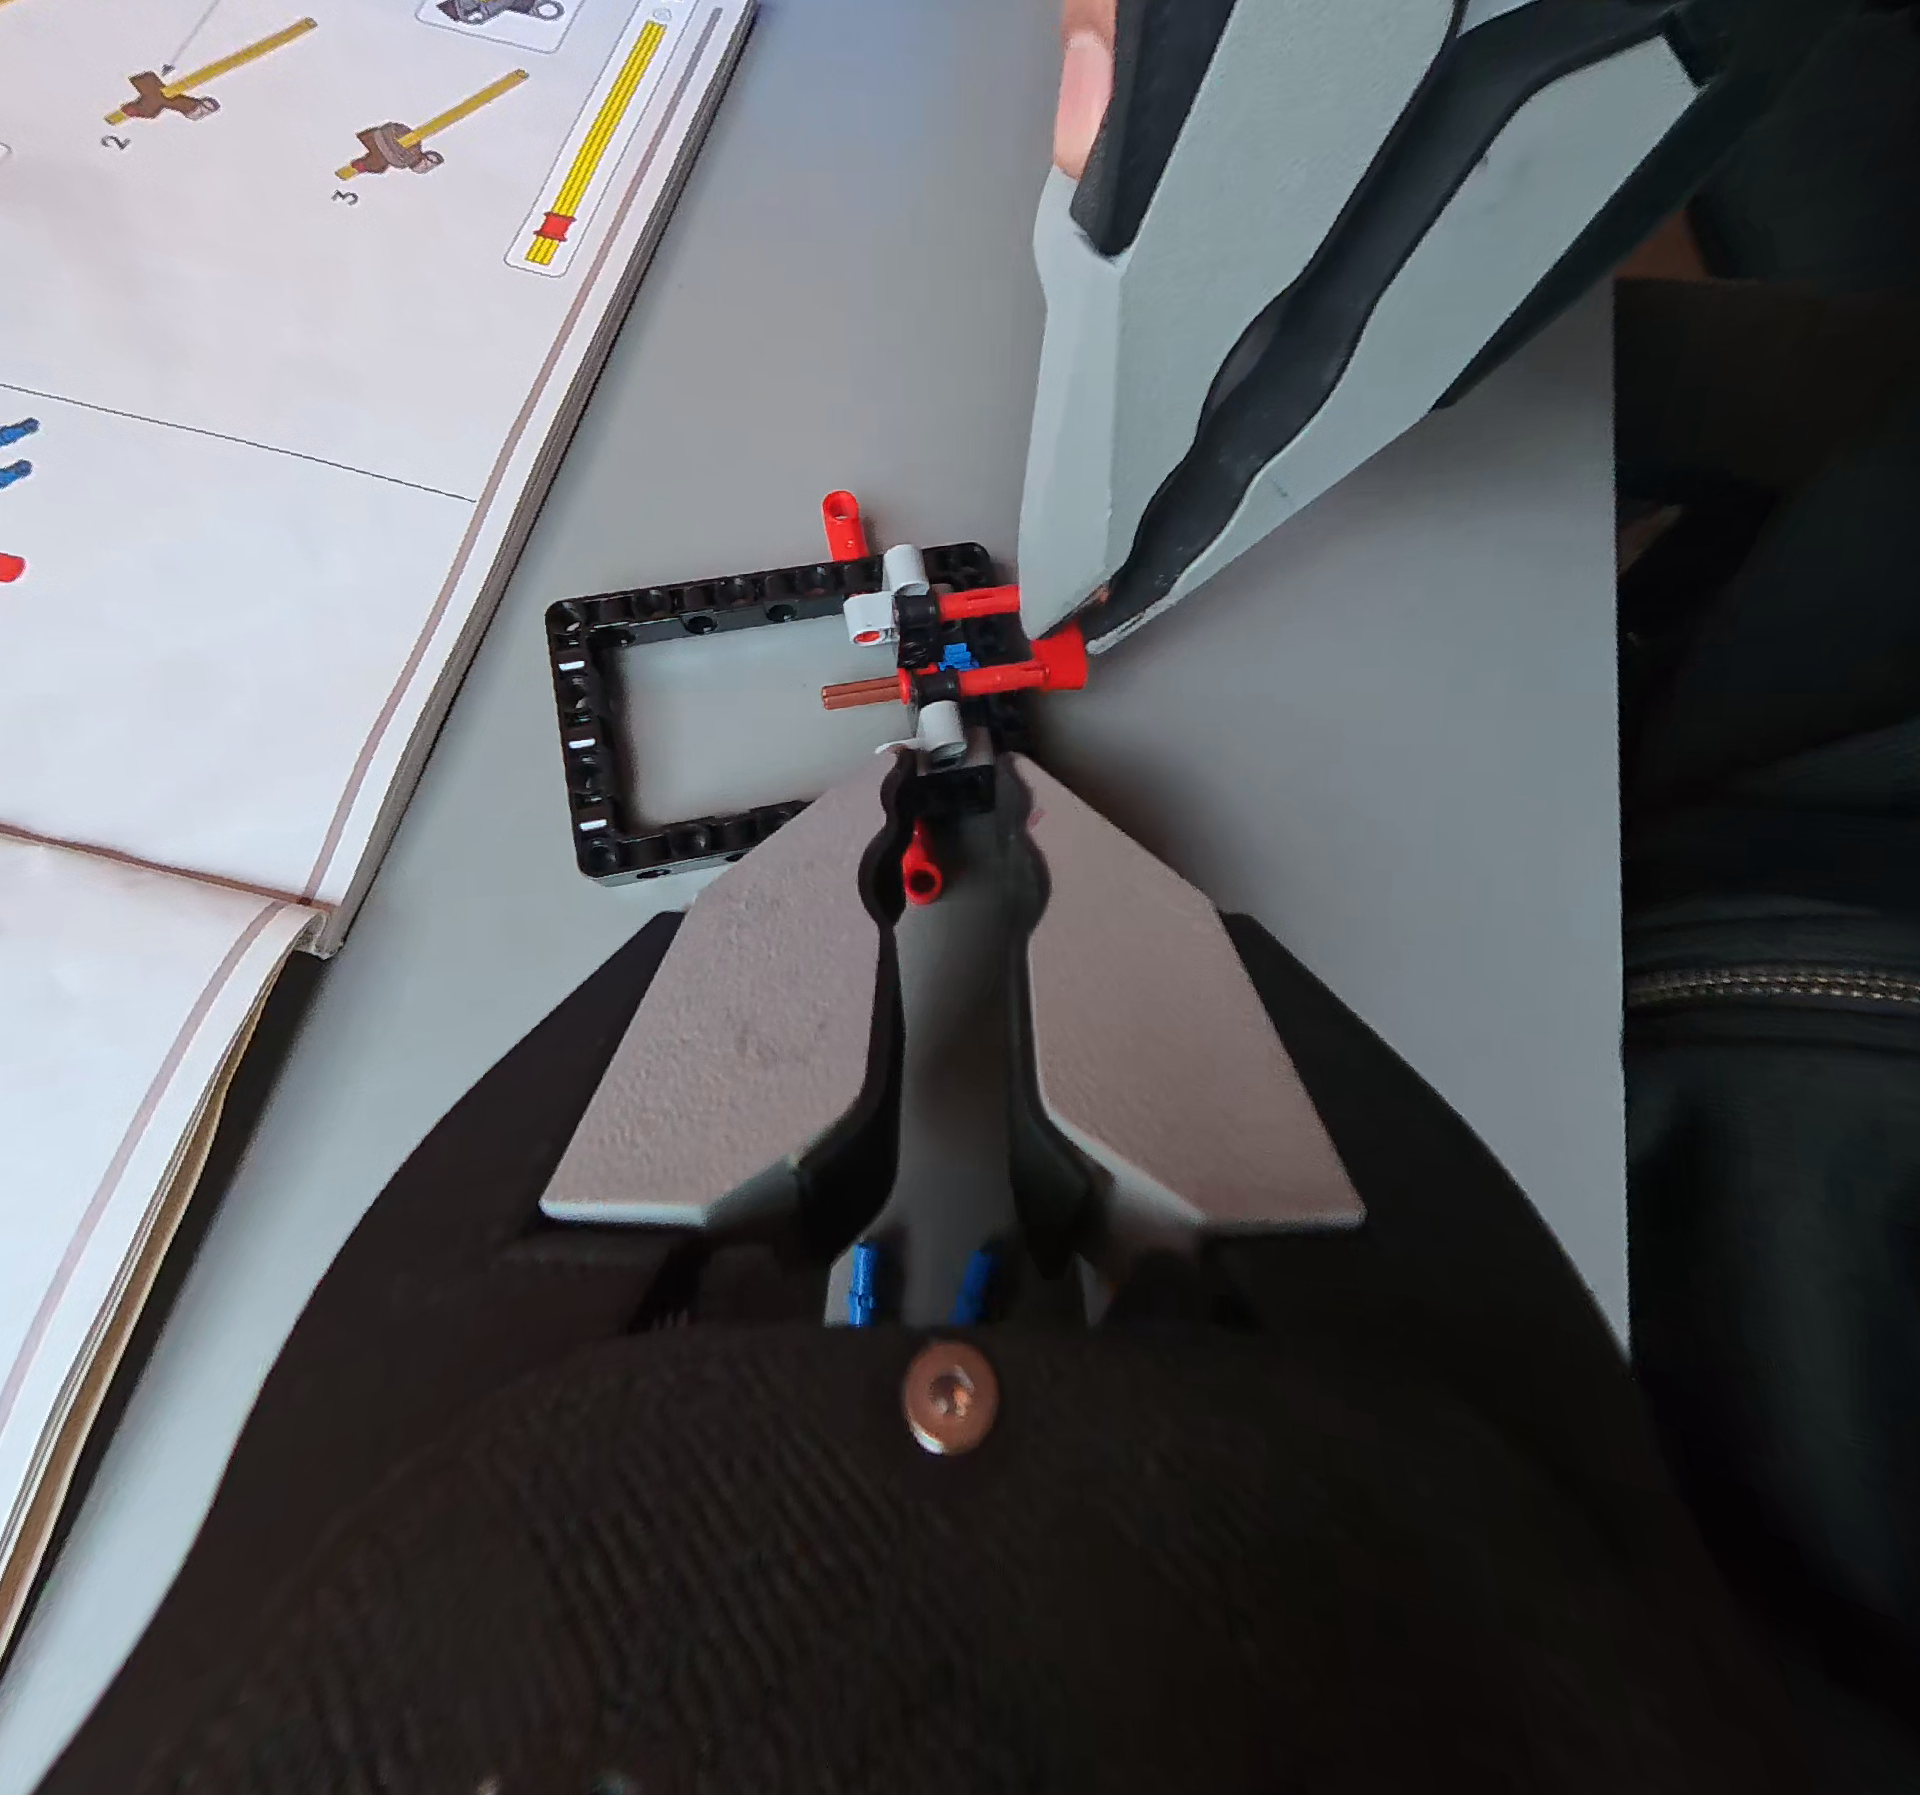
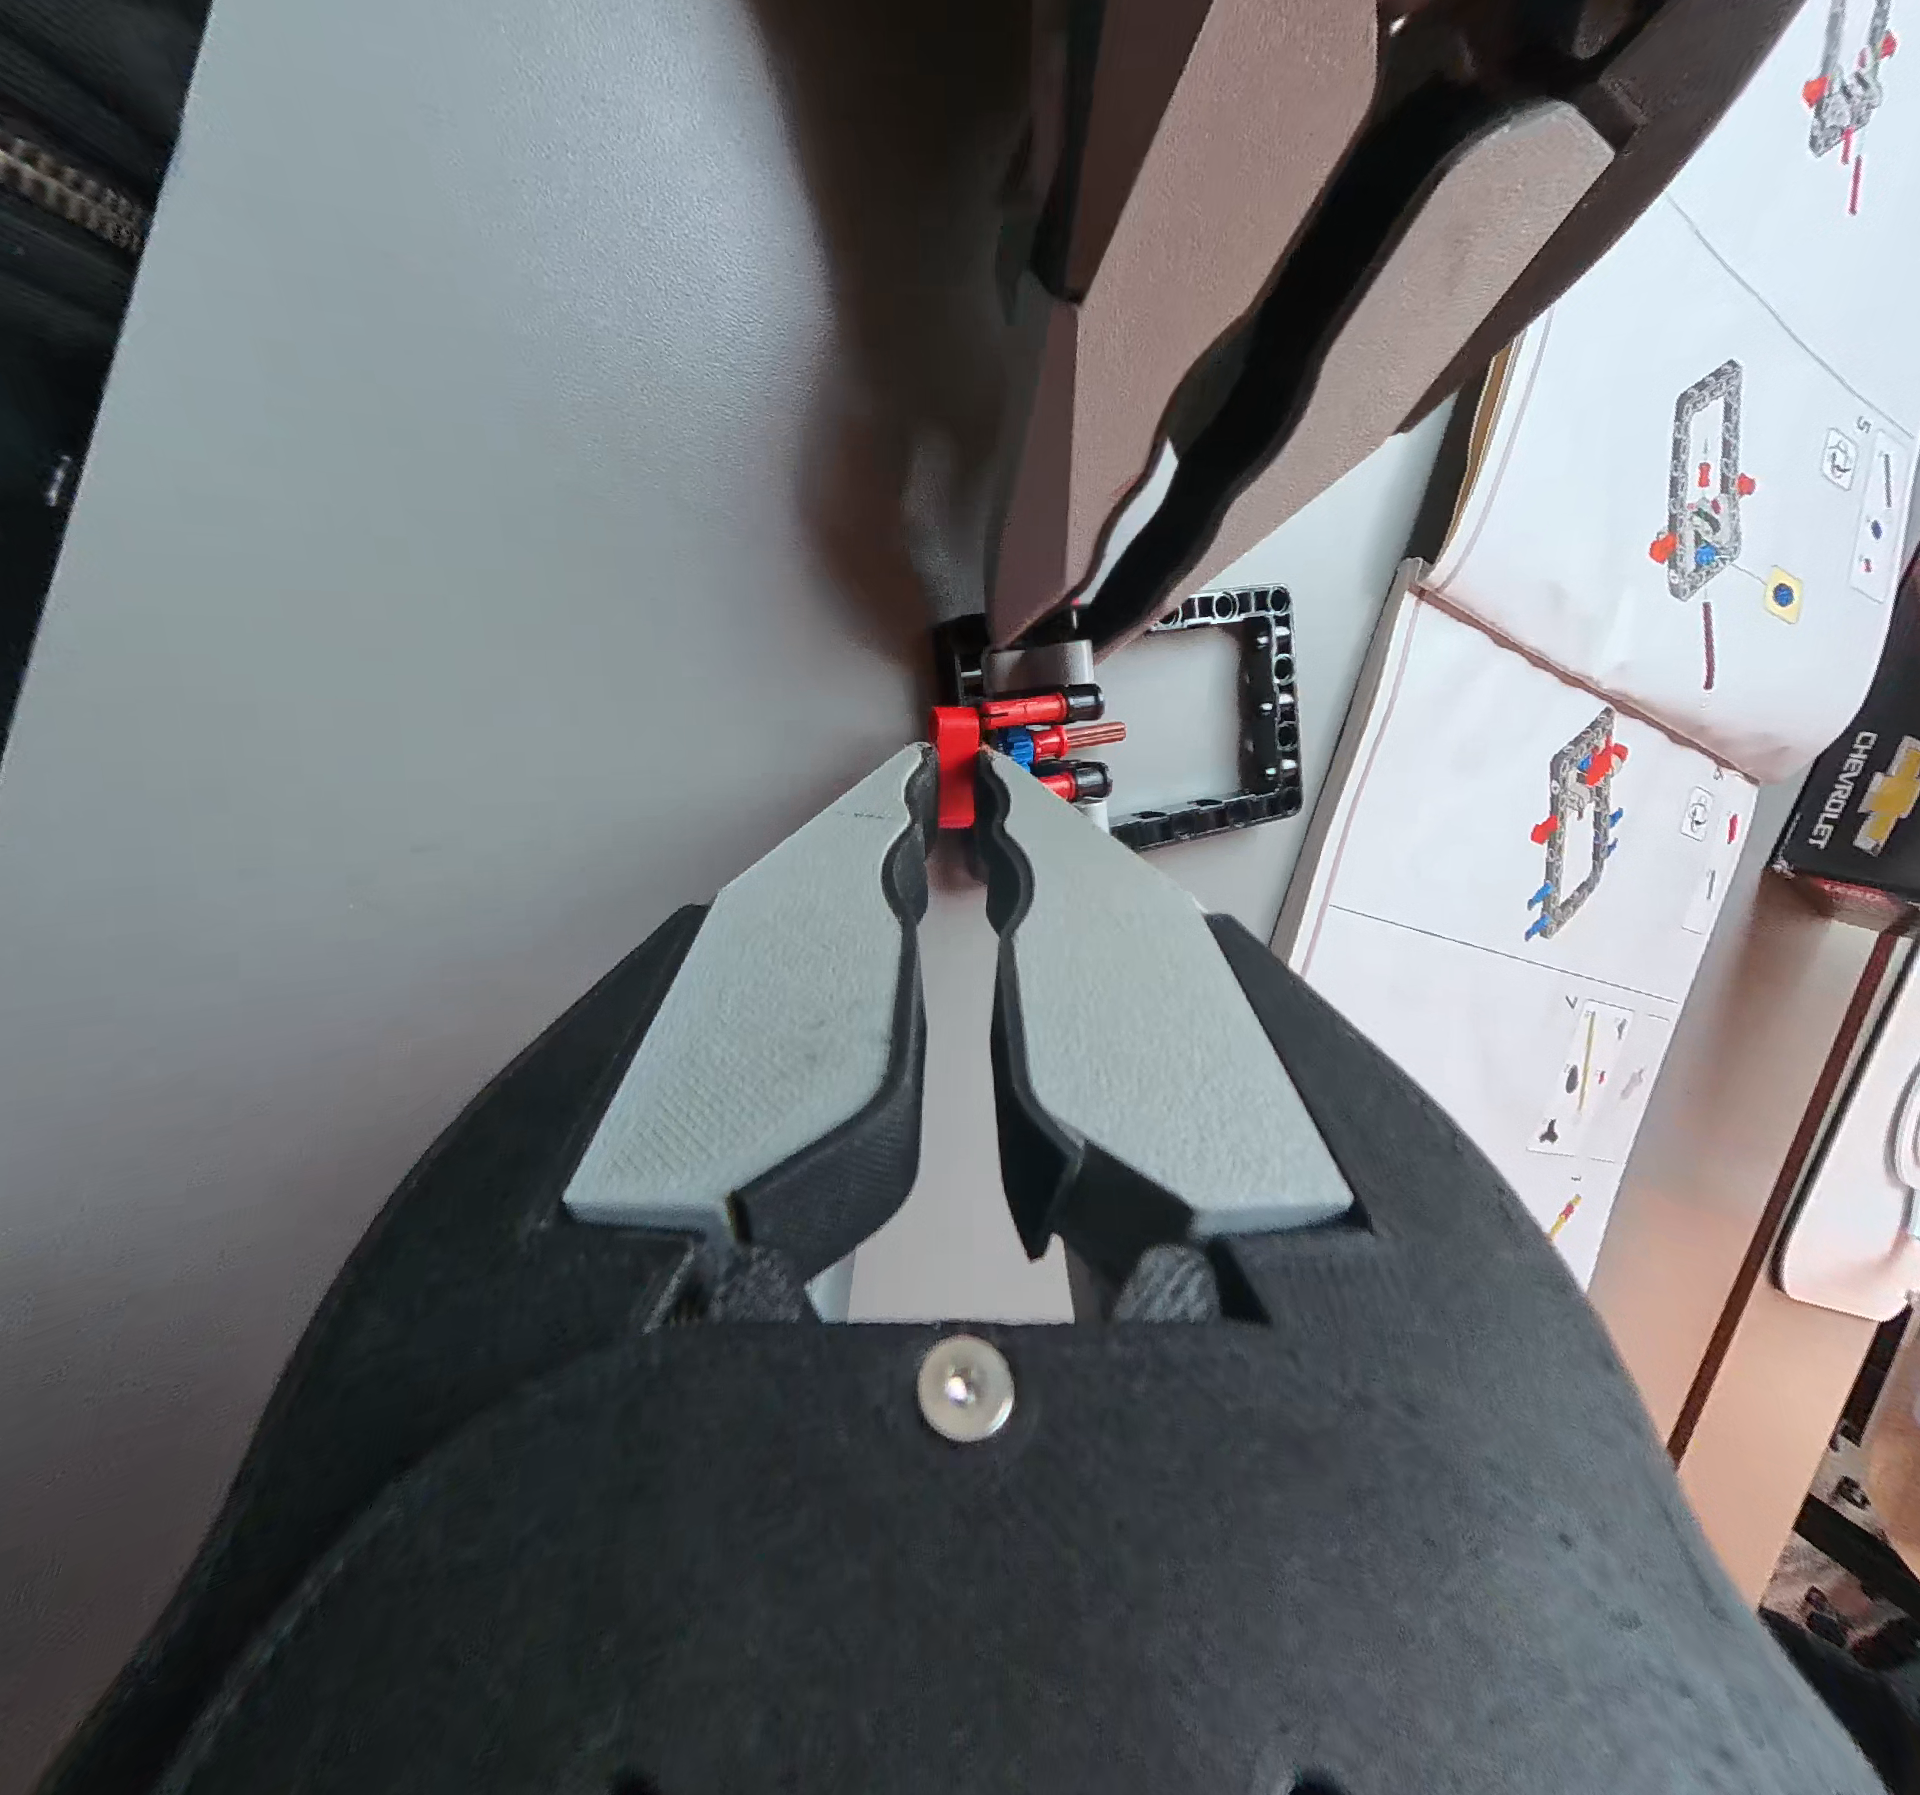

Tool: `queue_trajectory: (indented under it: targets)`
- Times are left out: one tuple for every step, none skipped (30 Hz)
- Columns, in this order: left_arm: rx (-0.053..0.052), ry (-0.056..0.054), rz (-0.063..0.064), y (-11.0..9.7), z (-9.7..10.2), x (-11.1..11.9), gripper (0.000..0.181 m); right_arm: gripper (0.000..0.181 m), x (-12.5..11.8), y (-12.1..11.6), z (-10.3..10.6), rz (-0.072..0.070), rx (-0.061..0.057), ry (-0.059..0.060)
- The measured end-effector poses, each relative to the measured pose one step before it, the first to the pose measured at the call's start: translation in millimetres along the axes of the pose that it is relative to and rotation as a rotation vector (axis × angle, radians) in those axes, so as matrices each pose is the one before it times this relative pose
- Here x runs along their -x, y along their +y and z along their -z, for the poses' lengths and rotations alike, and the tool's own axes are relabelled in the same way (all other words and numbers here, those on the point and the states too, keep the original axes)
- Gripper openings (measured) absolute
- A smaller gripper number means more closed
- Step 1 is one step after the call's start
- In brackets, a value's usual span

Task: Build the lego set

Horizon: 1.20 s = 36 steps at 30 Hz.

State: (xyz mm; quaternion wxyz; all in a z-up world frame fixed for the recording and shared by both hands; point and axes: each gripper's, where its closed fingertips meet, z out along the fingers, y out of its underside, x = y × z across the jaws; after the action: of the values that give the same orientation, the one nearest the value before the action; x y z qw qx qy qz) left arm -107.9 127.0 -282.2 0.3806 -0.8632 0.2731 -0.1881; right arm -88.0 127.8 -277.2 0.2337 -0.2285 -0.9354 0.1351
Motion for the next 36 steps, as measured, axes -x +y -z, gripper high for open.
queue_trajectory:
  targets:
    - [-0.0017, -0.0032, -0.0027, -0.37, -0.38, 0.11, 0.012, 0.004, -0.29, -0.08, 0.69, -0.0028, 0.0004, 0.0018]
    - [-0.0014, -0.0047, -0.0037, -0.59, -0.39, 0.13, 0.012, 0.004, -0.55, -0.82, 0.89, -0.0019, -0.0043, 0.0048]
    - [-0.0022, -0.0056, -0.0022, -0.82, -0.6, 0.05, 0.012, 0.004, -0.2, -1.06, 0.83, -0.0018, -0.0065, 0.0032]
    - [-0.0004, -0.0091, -0.0026, -0.53, -0.59, 0.51, 0.011, 0.003, 0.0, -0.64, 0.79, -0.0004, -0.0022, 0.0024]
    - [0.0004, -0.0089, -0.0037, -0.25, -0.65, 0.43, 0.011, 0.004, -0.49, 0.17, 0.45, 0.0032, 0.0051, 0.007]
    - [0.0008, -0.0088, -0.0044, -0.11, -0.5, 0.48, 0.01, 0.004, -0.49, 1.06, -0.02, 0.0071, 0.0118, 0.0069]
    - [0.0021, -0.009, -0.0083, 0.25, -0.47, 0.86, 0.006, 0.004, -0.24, 1.2, -0.14, 0.0098, 0.0133, 0.0041]
    - [-0.0001, -0.0025, -0.0067, -0.21, -0.13, 0.36, 0.006, 0.004, 0.13, 0.49, -0.34, 0.008, 0.0077, -0.0006]
    - [0.0, 0.0024, -0.0027, 0.04, -0.08, 0.14, 0.006, 0.004, 0.03, 0.1, -0.32, 0.0038, 0.0058, -0.0037]
    - [-0.0003, 0.0058, 0.0065, 0.08, 0.1, 0.12, 0.006, 0.004, -0.21, -0.61, -0.06, 0.0017, 0.0023, -0.0044]
    - [-0.0015, 0.0075, 0.0074, -0.08, 0.2, -0.18, 0.006, 0.004, -0.53, -1.44, 0.34, -0.0002, -0.0027, -0.0033]
    - [-0.0012, 0.0057, 0.0023, 0.02, 0.22, -0.34, 0.006, 0.004, -0.43, -1.35, 0.33, -0.0032, -0.0014, -0.0053]
    - [0.0001, -0.0013, -0.0018, 0.11, 0.08, -0.04, 0.006, 0.004, 0.17, -0.27, 0.05, -0.0057, 0.0041, -0.01]
    - [0.0013, -0.0056, -0.0057, 0.11, -0.12, 0.09, 0.006, 0.004, 0.0, -0.1, -0.16, -0.0036, 0.0019, -0.0064]
    - [0.0019, -0.0054, -0.0068, 0.19, -0.24, -0.01, 0.006, 0.004, 0.29, -0.05, -0.29, 0.0018, -0.0011, -0.0034]
    - [0.002, -0.0027, -0.0066, 0.22, -0.19, -0.18, 0.006, 0.004, 0.2, 0.4, -0.65, 0.0046, 0.0004, -0.0019]
    - [0.0012, -0.0008, -0.0038, 0.23, -0.05, -0.19, 0.006, 0.004, 0.15, 0.36, -0.41, 0.0053, 0.0009, -0.0016]
    - [0.0004, 0.0001, -0.0034, 0.09, 0.04, -0.06, 0.006, 0.004, 0.09, -0.27, -0.03, 0.0061, -0.0017, -0.0039]
    - [0.0002, 0.0007, -0.0033, 0.09, 0.08, 0.08, 0.006, 0.004, -0.01, -0.15, 0.01, 0.0016, -0.0009, -0.0071]
    - [0.0006, 0.0024, -0.0032, 0.17, 0.15, -0.1, 0.006, 0.004, 0.15, 0.19, -0.36, -0.0074, -0.0014, -0.0143]
    - [0.0006, 0.0058, -0.0091, 0.25, 0.22, -0.35, 0.006, 0.004, 0.32, 0.33, -0.23, -0.0136, -0.0015, -0.0204]
    - [0.0007, 0.0113, -0.005, 0.05, 0.06, -0.31, 0.006, 0.004, 0.33, -0.19, 0.25, -0.008, -0.0038, -0.0198]
    - [0.0012, 0.0213, -0.008, -0.16, -0.21, -1.39, 0.006, 0.004, 0.85, -0.33, 0.59, 0.0099, -0.0017, -0.0168]
    - [0.0027, 0.0174, -0.0148, -0.05, -0.12, -0.94, 0.006, 0.004, 0.96, -0.53, 0.62, 0.0279, 0.002, -0.0089]
    - [0.0014, 0.0085, -0.0076, -0.04, 0.06, 0.33, 0.006, 0.003, -0.42, -0.36, 0.33, 0.0243, 0.0071, 0.002]
    - [0.0, 0.006, 0.0006, 0.16, -0.01, 0.26, 0.006, 0.003, -0.3, -0.38, -0.16, 0.0027, 0.0065, -0.0053]
    - [0.0008, 0.0048, -0.0089, 0.06, 0.12, -0.48, 0.006, 0.003, 0.49, -0.44, 0.01, -0.0079, 0.0004, -0.0156]
    - [0.0008, -0.0013, -0.0124, 0.05, -0.13, -0.43, 0.006, 0.003, 0.53, -0.21, 0.28, 0.0038, -0.0039, -0.0109]
    - [0.0017, -0.0001, -0.0139, -0.19, -0.33, -0.65, 0.006, 0.003, 0.36, 0.29, 0.26, 0.0172, 0.0019, -0.0035]
    - [0.0024, -0.0008, -0.0164, -0.02, 0.01, -0.09, 0.006, 0.003, 0.23, -0.22, 0.08, 0.0137, 0.0042, -0.0025]
    - [0.003, 0.001, -0.0051, 0.38, 0.33, 0.58, 0.006, 0.003, -0.58, -0.31, -0.28, -0.0088, 0.0, -0.0086]
    - [-0.0003, -0.003, 0.0018, 0.59, 0.75, 1.7, 0.006, 0.003, -1.59, -0.19, -0.47, -0.0389, -0.0097, -0.017]
    - [-0.0022, -0.0033, 0.0006, 0.83, 0.92, 2.4, 0.006, 0.003, -2.37, 0.21, -0.2, -0.0483, -0.0162, -0.0151]
    - [-0.0028, 0.0113, 0.0123, 0.53, 0.68, 0.82, 0.006, 0.003, -1.53, 0.17, -0.17, -0.0008, -0.0202, 0.0075]
    - [-0.0023, 0.018, 0.0208, -0.02, 0.33, 0.13, 0.006, 0.002, -0.57, 0.17, -0.44, 0.0632, -0.0072, 0.041]
    - [0.0013, 0.0129, 0.0145, 0.31, 0.27, 0.37, 0.006, 0.002, -0.36, -0.31, -0.83, 0.0822, 0.0137, 0.0598]
